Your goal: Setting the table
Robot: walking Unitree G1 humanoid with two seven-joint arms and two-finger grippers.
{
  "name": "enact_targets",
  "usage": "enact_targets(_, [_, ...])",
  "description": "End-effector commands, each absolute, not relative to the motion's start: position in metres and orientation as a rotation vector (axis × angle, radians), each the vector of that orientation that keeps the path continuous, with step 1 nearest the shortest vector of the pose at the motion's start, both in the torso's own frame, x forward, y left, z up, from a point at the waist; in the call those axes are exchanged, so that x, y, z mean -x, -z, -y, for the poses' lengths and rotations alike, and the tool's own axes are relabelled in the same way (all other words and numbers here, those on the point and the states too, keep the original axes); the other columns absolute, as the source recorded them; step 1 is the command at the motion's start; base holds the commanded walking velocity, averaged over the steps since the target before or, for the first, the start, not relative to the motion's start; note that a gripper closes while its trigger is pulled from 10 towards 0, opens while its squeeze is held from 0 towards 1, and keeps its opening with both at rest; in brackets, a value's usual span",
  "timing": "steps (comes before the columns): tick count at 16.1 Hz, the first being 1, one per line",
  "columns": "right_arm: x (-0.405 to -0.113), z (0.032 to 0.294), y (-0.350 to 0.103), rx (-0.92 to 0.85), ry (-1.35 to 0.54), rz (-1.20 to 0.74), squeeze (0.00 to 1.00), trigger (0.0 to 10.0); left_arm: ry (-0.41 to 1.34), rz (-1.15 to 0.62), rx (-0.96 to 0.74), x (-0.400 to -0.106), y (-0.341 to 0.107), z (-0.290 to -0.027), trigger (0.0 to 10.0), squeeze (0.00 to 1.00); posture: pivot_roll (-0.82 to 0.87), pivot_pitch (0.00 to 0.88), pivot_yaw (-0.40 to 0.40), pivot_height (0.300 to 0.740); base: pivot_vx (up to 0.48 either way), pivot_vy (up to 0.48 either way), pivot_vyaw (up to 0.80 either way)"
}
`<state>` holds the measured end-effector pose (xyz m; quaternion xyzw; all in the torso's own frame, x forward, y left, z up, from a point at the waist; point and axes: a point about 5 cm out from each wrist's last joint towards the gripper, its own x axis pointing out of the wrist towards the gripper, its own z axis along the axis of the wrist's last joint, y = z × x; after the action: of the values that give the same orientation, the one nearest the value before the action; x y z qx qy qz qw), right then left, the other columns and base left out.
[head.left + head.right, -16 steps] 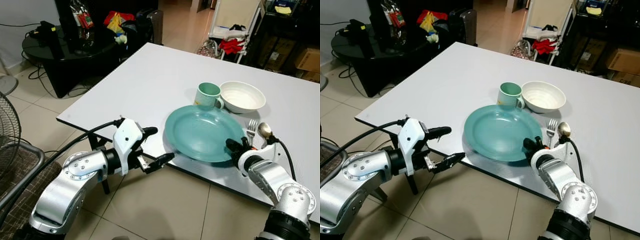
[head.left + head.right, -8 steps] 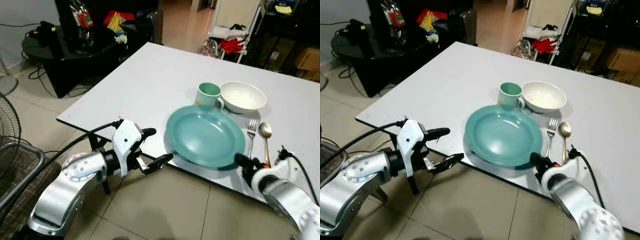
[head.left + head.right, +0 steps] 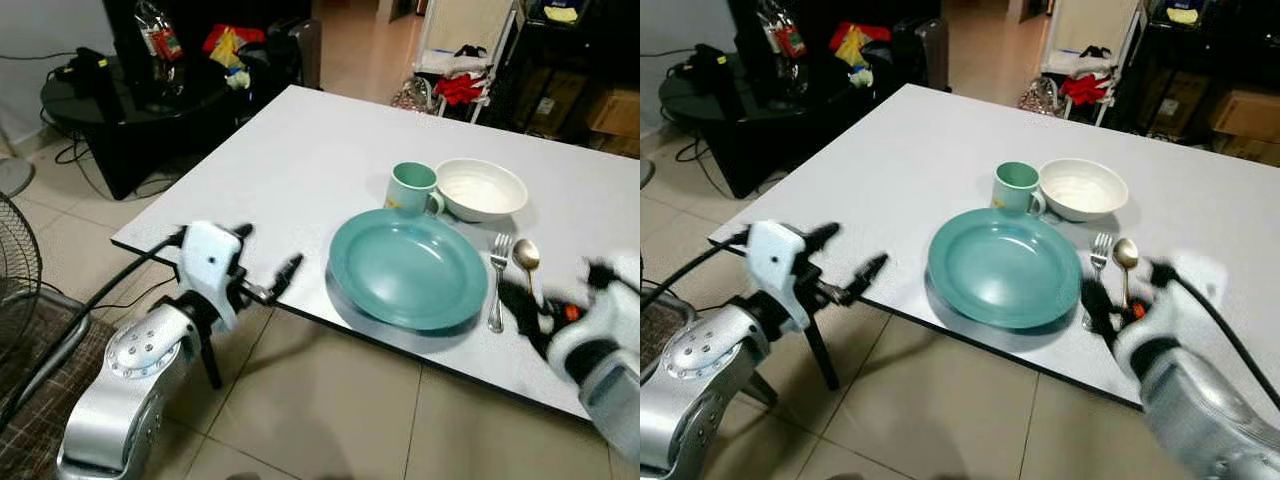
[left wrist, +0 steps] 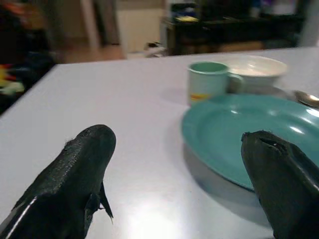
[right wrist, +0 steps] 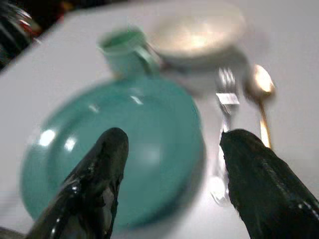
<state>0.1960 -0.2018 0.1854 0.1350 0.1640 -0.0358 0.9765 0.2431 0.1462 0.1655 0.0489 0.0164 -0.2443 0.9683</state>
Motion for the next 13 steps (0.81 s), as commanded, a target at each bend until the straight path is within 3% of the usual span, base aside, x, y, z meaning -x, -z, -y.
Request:
enact_targets(1, [-0.200,0.192,-0.192,-0.201,0.039,-0.242,0.00,10.0,0.457,-0.020,-0.108,-0.240,-0.168,-0.145,10.0,0.00,0.00,0.000,-0.018,0.740,0.000,-0.322,0.00])
enact_targets(7, [-0.204,0.174,-0.170,-0.078,-0.030,-0.157,0.00,10.0,0.363,-0.019,-0.131,-0.240,-0.163,-0.144,10.0,0.00,0.03,0.000,-0.043,0.740,0.000,-0.426,0.00])
enact_targets(13, [-0.204,0.173,-0.150,-0.086,-0.043,-0.098,0.00,10.0,0.271,-0.071,-0.179,-0.248,-0.153,-0.158,10.0,0.00,0.03,0.000,-0.036,0.740,0.000,0.000,0.00])
